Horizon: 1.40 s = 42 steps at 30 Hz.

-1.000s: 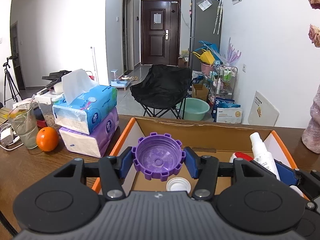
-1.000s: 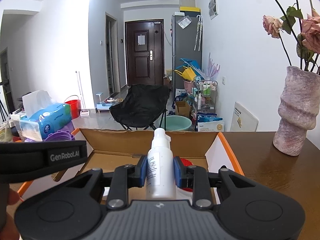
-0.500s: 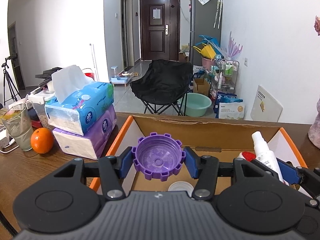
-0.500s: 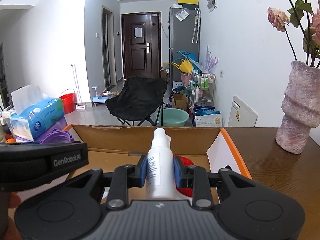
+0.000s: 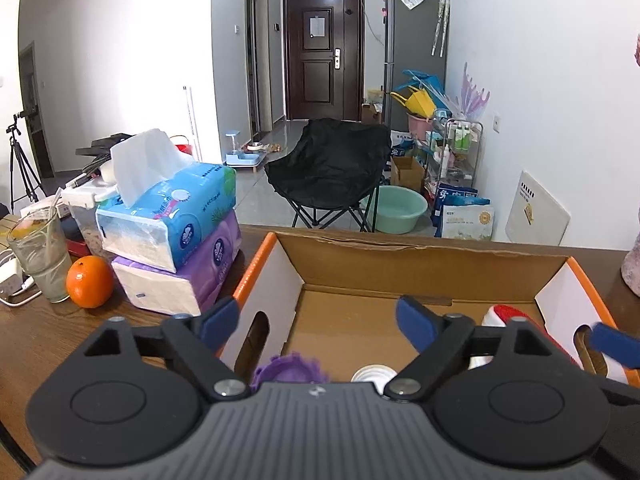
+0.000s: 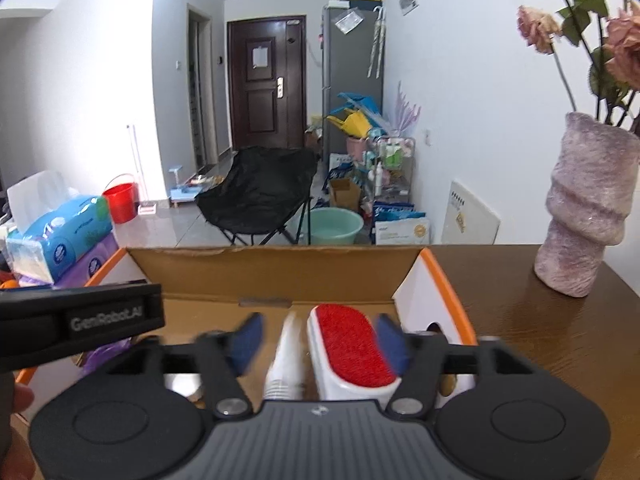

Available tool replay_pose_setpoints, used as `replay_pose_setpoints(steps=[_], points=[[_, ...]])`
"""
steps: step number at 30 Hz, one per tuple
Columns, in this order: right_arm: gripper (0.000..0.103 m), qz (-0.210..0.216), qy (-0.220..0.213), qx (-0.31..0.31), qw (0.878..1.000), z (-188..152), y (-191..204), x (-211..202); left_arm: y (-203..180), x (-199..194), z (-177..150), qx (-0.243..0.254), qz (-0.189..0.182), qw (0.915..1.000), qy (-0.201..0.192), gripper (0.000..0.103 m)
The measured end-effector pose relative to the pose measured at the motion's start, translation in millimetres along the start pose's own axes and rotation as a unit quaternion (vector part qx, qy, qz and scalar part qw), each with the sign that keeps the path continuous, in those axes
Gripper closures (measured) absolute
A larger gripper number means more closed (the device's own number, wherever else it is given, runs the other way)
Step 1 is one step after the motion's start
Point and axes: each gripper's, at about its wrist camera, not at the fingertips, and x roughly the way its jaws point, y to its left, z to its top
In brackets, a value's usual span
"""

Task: Organize rigid objects
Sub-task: 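Open left tool to drop the purple cap while right tool releases the spray bottle, then withdraw both tools from the box back toward the remaining items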

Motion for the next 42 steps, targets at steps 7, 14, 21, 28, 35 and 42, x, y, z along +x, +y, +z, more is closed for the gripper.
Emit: replay_pose_setpoints(steps=[7, 14, 21, 28, 35, 42], points=[[0.005, -0.004, -0.014, 0.001, 1.000, 0.8, -0.2, -7.7, 4.6, -5.3, 3.4, -0.004, 0.008, 0.9999, -0.011, 0.000], [0.004, -0.004, -0.015, -0.001, 1.000, 1.9, 0.6, -9.0, 4.6, -6.9, 4.2, -0.005, 0.007, 0.9999, -0.012, 0.000], [0.003, -0.002, -0.018, -0.006, 1.000, 1.5, 0.1, -13.7, 7.1, -11.6, 5.0, -0.010, 0.008, 0.9998, -0.014, 0.000], [0.003, 0.001, -0.026, -0.009, 1.000, -0.7, -2.2, -24.9, 10.0, -23.4, 3.1, -0.008, 0.004, 0.9998, -0.020, 0.000], [0.003, 0.005, -0.034, -0.011, 0.999, -5.8, -4.8, -42.6, 13.8, -35.0, -1.3, -0.008, 0.002, 0.9997, -0.023, 0.000], [0.003, 0.010, -0.041, -0.013, 0.999, -13.5, -4.3, -63.4, 20.7, -55.3, -11.5, -0.009, -0.002, 0.9997, -0.023, 0.000]])
